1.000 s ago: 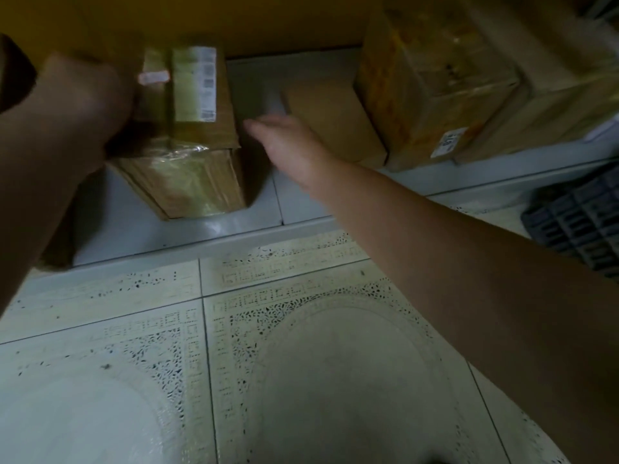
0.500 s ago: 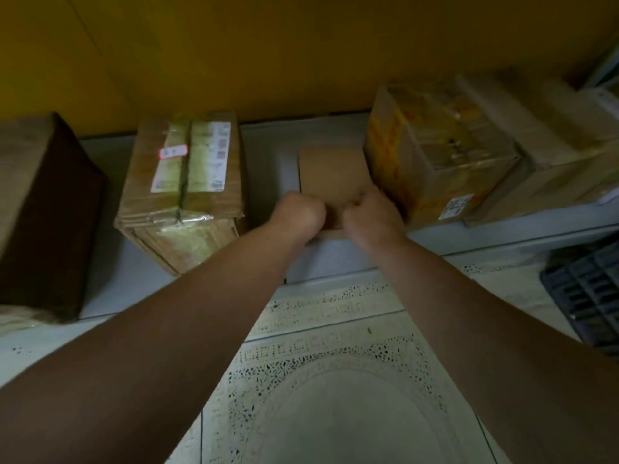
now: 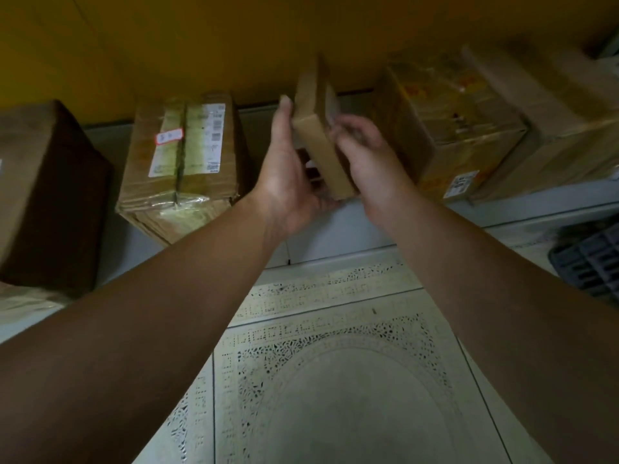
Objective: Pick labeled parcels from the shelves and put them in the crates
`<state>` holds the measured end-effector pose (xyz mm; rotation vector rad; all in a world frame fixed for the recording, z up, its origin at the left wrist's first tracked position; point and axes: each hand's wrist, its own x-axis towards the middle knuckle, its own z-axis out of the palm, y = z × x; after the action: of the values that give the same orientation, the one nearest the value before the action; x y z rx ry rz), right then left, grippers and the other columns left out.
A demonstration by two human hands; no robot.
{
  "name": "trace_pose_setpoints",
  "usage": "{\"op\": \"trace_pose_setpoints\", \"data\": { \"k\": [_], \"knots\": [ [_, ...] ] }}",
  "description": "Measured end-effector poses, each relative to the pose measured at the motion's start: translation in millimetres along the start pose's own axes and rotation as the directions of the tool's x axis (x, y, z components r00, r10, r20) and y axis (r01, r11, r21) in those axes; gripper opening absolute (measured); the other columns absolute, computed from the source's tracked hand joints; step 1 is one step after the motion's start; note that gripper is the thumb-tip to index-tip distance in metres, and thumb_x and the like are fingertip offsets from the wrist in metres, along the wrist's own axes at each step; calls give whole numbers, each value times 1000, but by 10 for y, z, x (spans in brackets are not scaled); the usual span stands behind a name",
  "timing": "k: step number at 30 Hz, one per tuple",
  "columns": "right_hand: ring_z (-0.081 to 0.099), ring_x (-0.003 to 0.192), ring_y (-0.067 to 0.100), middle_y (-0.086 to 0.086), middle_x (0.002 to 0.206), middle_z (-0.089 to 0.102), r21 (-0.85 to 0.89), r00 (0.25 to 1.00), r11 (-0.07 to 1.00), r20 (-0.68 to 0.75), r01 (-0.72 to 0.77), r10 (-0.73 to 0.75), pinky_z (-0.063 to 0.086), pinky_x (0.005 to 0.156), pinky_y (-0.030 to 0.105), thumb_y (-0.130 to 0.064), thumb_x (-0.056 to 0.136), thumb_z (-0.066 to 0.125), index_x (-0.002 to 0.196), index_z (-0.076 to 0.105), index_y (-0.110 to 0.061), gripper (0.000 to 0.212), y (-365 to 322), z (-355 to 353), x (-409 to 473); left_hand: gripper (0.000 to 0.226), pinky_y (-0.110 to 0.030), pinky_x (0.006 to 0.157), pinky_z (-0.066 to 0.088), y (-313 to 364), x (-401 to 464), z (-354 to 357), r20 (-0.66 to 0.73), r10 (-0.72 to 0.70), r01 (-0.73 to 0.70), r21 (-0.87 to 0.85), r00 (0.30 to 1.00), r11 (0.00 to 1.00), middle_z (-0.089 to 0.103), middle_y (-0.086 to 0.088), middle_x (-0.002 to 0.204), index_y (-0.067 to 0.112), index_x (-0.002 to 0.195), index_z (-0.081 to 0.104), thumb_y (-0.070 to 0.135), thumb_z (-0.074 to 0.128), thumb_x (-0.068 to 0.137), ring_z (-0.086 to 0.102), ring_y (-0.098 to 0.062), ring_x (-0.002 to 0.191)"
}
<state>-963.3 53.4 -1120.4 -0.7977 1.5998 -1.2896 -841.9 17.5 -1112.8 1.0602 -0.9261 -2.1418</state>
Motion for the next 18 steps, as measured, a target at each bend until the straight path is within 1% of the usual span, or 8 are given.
{"op": "trace_pose_setpoints", "data": {
  "k": [3, 5, 6, 8, 10, 12, 15, 18],
  "knots": [
    [61, 129, 23, -7, 144, 59, -17, 999, 999, -31, 31, -32, 56, 102, 56, -64, 60, 85, 149, 39, -49, 101, 13, -88, 29, 71, -61, 105, 54, 88, -46, -107, -3, 63, -63, -34, 998, 997, 73, -15, 137, 20, 141, 68, 70, 37, 102, 66, -35, 131],
    [57, 136, 23, -7, 148, 59, -51, 996, 997, -78, 50, -54, 51, 110, 56, -55, 55, 93, 160, 23, -45, 127, 9, -164, 46, 56, -63, 101, 57, 148, -55, -181, -40, 123, -124, -30, 992, 992, 73, -18, 135, 14, 144, 64, 49, 38, 109, 68, -37, 128],
    [56, 137, 21, -8, 149, 60, -76, 993, 995, -95, 64, -71, 49, 112, 54, -48, 62, 94, 164, 18, -41, 128, -2, -210, 43, 51, -62, 99, 59, 185, -62, -194, -64, 153, -154, -17, 986, 988, 74, -19, 132, 11, 143, 62, 40, 36, 111, 71, -37, 124],
    [58, 136, 17, -10, 148, 62, -60, 987, 994, -127, 87, -94, 50, 111, 51, -34, 78, 89, 165, 23, -34, 110, -12, -287, 55, 43, -59, 96, 61, 259, -82, -174, -119, 220, -218, 28, 968, 975, 77, -19, 126, 8, 142, 59, 29, 32, 115, 75, -37, 117],
    [61, 133, 13, -13, 146, 63, -27, 978, 989, -149, 142, -145, 54, 107, 50, -32, 85, 81, 157, 44, -35, 82, -51, -328, 77, 41, -55, 92, 64, 283, -96, -133, -151, 277, -269, 71, 949, 961, 78, -17, 124, 11, 143, 57, 26, 29, 116, 75, -37, 116],
    [66, 126, 11, -11, 142, 65, 23, 960, 971, -155, 240, -233, 59, 102, 46, -25, 90, 74, 150, 55, -30, 62, -101, -345, 85, 50, -55, 96, 62, 302, -155, -76, -120, 314, -305, 84, 942, 949, 77, -14, 128, 14, 146, 56, 39, 23, 117, 74, -35, 119],
    [70, 122, 12, 0, 140, 68, 56, 915, 924, -177, 377, -363, 61, 98, 39, -19, 94, 68, 148, 56, -13, 55, -220, -308, 36, 69, -56, 105, 58, 339, -276, -13, -67, 359, -350, 113, 931, 930, 76, -14, 131, 12, 145, 58, 56, 16, 114, 74, -31, 120],
    [72, 119, 15, 6, 134, 71, 69, 873, 883, -202, 465, -444, 61, 97, 37, -19, 96, 68, 138, 59, -6, 45, -303, -306, -11, 57, -53, 106, 58, 383, -334, -2, -64, 394, -377, 189, 917, 907, 80, -8, 121, 13, 136, 64, 47, 23, 117, 77, -26, 113]
  ]
}}
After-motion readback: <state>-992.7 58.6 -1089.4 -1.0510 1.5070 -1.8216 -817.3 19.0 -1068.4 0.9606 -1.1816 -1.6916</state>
